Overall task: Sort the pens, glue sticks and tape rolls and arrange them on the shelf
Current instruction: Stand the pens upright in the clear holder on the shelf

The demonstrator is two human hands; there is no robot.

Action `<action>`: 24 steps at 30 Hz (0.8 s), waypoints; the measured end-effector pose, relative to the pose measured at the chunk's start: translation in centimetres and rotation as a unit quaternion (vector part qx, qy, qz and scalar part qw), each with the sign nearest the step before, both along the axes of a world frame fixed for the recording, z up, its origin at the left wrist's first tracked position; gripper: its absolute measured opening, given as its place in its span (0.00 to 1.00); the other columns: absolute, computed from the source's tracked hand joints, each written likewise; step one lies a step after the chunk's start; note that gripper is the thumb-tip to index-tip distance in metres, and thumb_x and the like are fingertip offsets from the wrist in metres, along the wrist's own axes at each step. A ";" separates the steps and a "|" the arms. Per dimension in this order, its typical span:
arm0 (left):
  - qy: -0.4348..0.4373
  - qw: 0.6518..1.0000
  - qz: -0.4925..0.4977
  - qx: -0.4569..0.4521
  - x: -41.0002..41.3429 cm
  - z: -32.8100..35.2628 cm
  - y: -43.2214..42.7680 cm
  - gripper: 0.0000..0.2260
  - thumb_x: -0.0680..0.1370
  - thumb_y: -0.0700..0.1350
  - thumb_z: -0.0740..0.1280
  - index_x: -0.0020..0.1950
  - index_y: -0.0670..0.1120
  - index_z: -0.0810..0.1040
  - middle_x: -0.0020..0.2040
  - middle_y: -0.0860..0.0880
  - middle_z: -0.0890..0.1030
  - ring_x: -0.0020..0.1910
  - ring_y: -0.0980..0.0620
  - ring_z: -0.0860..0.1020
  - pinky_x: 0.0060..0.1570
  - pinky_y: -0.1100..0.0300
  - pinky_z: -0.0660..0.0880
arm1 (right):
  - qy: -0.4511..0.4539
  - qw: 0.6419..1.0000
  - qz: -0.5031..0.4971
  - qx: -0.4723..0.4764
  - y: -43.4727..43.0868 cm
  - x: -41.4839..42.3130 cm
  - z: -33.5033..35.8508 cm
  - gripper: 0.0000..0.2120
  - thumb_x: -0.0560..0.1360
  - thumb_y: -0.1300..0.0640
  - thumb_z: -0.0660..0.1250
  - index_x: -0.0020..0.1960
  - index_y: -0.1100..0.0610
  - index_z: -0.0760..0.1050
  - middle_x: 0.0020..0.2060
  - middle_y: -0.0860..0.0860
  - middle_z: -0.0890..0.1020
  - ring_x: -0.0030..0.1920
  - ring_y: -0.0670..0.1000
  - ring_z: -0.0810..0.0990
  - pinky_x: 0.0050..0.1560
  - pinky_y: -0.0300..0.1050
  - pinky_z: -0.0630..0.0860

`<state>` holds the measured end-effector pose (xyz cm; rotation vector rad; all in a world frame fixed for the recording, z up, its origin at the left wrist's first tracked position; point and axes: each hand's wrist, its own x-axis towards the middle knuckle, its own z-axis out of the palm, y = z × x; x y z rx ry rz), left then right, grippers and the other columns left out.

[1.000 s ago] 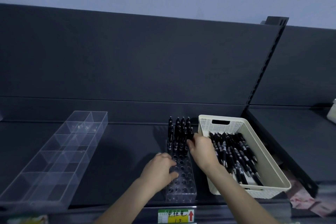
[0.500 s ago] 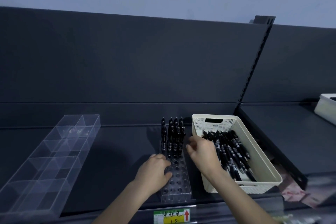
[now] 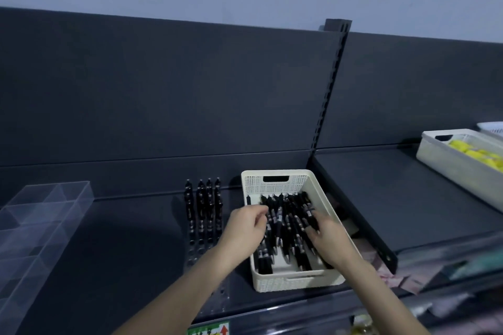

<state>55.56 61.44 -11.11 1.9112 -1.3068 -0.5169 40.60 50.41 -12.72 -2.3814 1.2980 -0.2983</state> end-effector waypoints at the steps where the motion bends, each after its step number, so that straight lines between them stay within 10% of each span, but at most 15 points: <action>1: 0.020 0.999 0.004 0.036 -0.5 0.0 -1.3 0.12 0.79 0.40 0.58 0.42 0.55 0.73 0.40 0.53 0.73 0.42 0.53 0.72 0.40 0.66 0.66 | 0.017 1.000 0.005 0.009 -0.5 0.0 -0.2 0.15 0.77 0.59 0.60 0.62 0.61 0.70 0.58 0.60 0.78 0.58 0.59 0.76 0.54 0.44 0.70; 4: -0.024 0.981 -0.002 0.194 -1.9 -0.2 -4.9 0.10 0.79 0.44 0.58 0.38 0.46 0.67 0.38 0.49 0.71 0.36 0.51 0.71 0.37 0.60 0.66 | 0.055 0.998 0.016 0.025 -1.5 0.7 -1.1 0.16 0.77 0.58 0.59 0.64 0.62 0.68 0.64 0.60 0.72 0.63 0.58 0.72 0.62 0.44 0.68; 7: -0.076 0.954 0.001 0.291 -2.8 -1.6 -7.6 0.13 0.79 0.49 0.59 0.55 0.41 0.75 0.55 0.43 0.77 0.53 0.44 0.77 0.46 0.57 0.72 | 0.095 0.995 0.013 0.038 -2.3 1.9 -1.9 0.18 0.78 0.57 0.58 0.65 0.63 0.65 0.65 0.61 0.68 0.65 0.60 0.69 0.65 0.46 0.67; 12: -0.115 0.940 0.049 0.319 -3.1 -3.1 -9.7 0.10 0.78 0.45 0.62 0.55 0.41 0.76 0.58 0.43 0.77 0.54 0.46 0.78 0.43 0.59 0.71 | 0.130 0.989 -0.023 0.070 -3.4 3.5 -1.9 0.22 0.78 0.57 0.58 0.67 0.67 0.61 0.63 0.62 0.73 0.63 0.60 0.73 0.60 0.47 0.71; 17: -0.090 0.940 0.064 0.322 -2.5 -2.7 -10.5 0.08 0.76 0.44 0.64 0.39 0.43 0.72 0.38 0.49 0.74 0.44 0.48 0.76 0.39 0.60 0.70 | 0.146 0.987 -0.044 0.058 -3.6 4.1 -2.3 0.23 0.78 0.60 0.56 0.69 0.69 0.57 0.66 0.62 0.68 0.66 0.59 0.71 0.63 0.47 0.68; 24: -0.100 0.937 0.108 0.317 -3.2 -3.3 -10.7 0.15 0.77 0.34 0.56 0.63 0.39 0.71 0.64 0.42 0.74 0.61 0.44 0.75 0.53 0.56 0.73 | 0.127 0.991 -0.047 0.006 -2.6 3.3 -1.8 0.18 0.77 0.65 0.50 0.66 0.65 0.63 0.64 0.59 0.70 0.62 0.57 0.75 0.58 0.46 0.72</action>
